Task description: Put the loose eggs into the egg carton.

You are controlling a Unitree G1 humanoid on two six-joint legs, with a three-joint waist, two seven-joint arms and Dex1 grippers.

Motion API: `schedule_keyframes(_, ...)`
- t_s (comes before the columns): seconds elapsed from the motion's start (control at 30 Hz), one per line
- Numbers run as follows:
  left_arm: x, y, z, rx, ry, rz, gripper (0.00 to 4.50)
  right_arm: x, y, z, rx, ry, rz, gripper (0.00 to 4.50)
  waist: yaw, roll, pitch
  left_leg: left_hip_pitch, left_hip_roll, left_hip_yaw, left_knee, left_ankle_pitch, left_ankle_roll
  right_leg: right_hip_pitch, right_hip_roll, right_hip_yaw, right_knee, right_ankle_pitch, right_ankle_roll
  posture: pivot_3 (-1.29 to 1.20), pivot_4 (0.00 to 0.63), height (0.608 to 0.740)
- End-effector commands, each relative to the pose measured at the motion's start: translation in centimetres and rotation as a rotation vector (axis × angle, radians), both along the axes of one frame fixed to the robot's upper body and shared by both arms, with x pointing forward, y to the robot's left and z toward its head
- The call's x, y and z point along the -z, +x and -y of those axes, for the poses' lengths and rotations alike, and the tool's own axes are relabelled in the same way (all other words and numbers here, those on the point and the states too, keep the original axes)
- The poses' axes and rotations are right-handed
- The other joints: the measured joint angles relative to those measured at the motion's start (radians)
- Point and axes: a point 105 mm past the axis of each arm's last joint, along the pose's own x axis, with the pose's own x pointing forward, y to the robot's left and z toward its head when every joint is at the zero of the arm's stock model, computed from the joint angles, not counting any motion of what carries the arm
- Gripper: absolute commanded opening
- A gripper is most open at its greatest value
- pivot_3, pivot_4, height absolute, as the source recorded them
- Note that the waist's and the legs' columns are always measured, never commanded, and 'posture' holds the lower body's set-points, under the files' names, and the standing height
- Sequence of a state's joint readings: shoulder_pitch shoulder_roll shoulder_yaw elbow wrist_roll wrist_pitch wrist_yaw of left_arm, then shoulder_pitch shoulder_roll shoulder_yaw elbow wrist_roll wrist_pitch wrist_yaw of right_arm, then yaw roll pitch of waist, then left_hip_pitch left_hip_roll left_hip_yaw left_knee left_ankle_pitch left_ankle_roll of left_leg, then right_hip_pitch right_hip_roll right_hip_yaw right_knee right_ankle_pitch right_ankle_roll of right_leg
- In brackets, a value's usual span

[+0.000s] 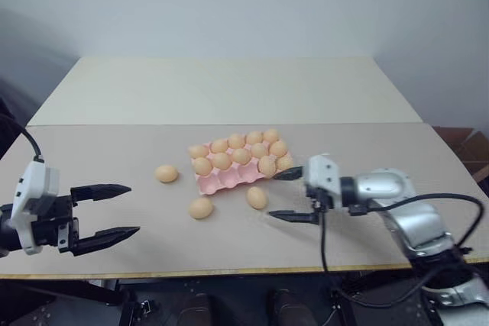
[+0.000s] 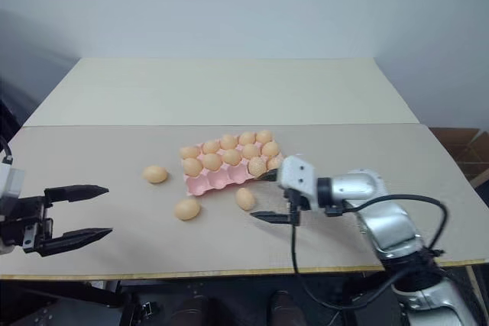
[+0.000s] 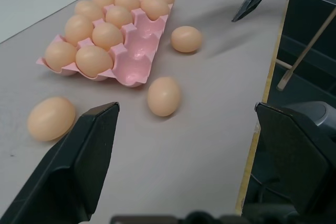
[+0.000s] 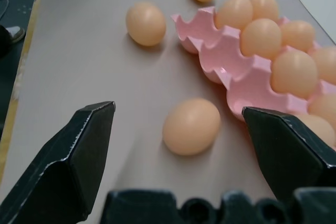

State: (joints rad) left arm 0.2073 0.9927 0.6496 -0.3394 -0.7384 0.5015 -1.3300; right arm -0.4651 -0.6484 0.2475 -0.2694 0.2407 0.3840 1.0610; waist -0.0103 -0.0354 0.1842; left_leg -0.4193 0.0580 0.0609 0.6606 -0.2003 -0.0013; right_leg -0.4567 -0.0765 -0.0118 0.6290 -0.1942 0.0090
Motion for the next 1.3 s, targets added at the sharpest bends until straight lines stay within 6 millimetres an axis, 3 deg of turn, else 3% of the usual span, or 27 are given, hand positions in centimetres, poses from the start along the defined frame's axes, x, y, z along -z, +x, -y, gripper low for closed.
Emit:
schedule_keyframes(0.03, -0.9, -0.3, 0.3, 0.007, 0.015, 0.038, 4.50, 1.2, 1.2, -1.3, 0.056, -0.074, 0.036, 4.49, -0.002, -0.002, -0.001, 0.000, 0.000, 0.000, 0.000, 0.000, 0.000, 0.000, 0.000, 0.000, 0.000, 0.000, 0.000, 0.00, 0.150, 0.740)
schedule_keyframes(0.27, -1.0, -0.7, 0.5, -0.006, 0.020, 0.044, 4.50, 2.6, 2.1, -2.1, 0.122, -0.111, 0.022, 4.49, -0.002, -0.004, -0.002, 0.000, 0.000, 0.000, 0.000, 0.000, 0.000, 0.000, 0.000, 0.000, 0.000, 0.000, -0.001, 0.00, 0.150, 0.740)
schedule_keyframes(0.37, -0.9, -0.8, 0.5, -0.010, 0.021, 0.045, 4.50, 2.7, 2.5, -2.8, 0.143, -0.093, 0.017, 3.86, -0.003, -0.004, -0.003, 0.001, 0.001, 0.000, 0.000, 0.000, 0.000, 0.000, 0.001, -0.001, 0.000, 0.000, -0.001, 0.00, 0.150, 0.740)
schedule_keyframes(0.57, -0.9, -0.7, 0.6, -0.014, 0.024, 0.049, 4.50, 2.4, 2.1, -3.3, 0.118, -0.072, 0.016, 1.92, -0.004, -0.004, -0.003, 0.001, 0.002, 0.000, 0.000, 0.000, 0.000, 0.000, 0.001, 0.000, 0.001, 0.001, -0.001, 0.00, 0.150, 0.740)
schedule_keyframes(0.67, -0.9, -0.7, 0.5, -0.016, 0.027, 0.053, 4.50, 1.4, 2.0, -3.0, 0.120, -0.052, 0.027, 1.60, -0.003, -0.004, -0.003, 0.001, 0.002, 0.000, 0.000, 0.000, 0.000, 0.000, 0.001, -0.001, 0.001, 0.001, -0.001, 0.00, 0.150, 0.740)
schedule_keyframes(0.8, -1.0, -0.6, 0.5, -0.019, 0.028, 0.061, 4.50, -1.5, 2.3, -3.2, 0.122, 0.023, 0.060, 1.60, -0.003, -0.004, -0.003, 0.001, 0.002, 0.000, 0.000, 0.000, 0.000, 0.000, 0.001, -0.001, 0.001, 0.001, -0.001, 0.00, 0.150, 0.740)
schedule_keyframes(0.9, -1.0, -0.5, 0.5, -0.019, 0.028, 0.066, 4.50, -3.2, 3.7, -3.8, 0.149, 0.066, 0.100, 1.60, -0.009, -0.004, -0.003, 0.001, 0.002, 0.000, 0.000, 0.000, 0.000, 0.000, 0.002, -0.001, 0.001, 0.001, -0.001, 0.00, 0.150, 0.740)
schedule_keyframes(1.1, -1.0, -0.3, 0.8, -0.019, 0.025, 0.082, 4.50, -2.8, 6.3, -4.2, 0.233, 0.033, 0.136, 1.60, -0.003, -0.005, -0.003, 0.002, 0.004, 0.000, 0.000, 0.000, 0.000, 0.000, 0.004, -0.001, 0.001, 0.001, -0.003, 0.00, 0.150, 0.740)
schedule_keyframes(1.3, -1.0, -0.3, 0.7, -0.024, 0.026, 0.087, 4.50, -3.2, 6.0, -4.3, 0.209, 0.039, 0.130, 3.58, -0.004, -0.005, -0.003, 0.001, 0.004, 0.001, 0.000, 0.000, 0.000, 0.000, 0.004, -0.001, 0.001, 0.002, -0.003, 0.00, 0.150, 0.740)
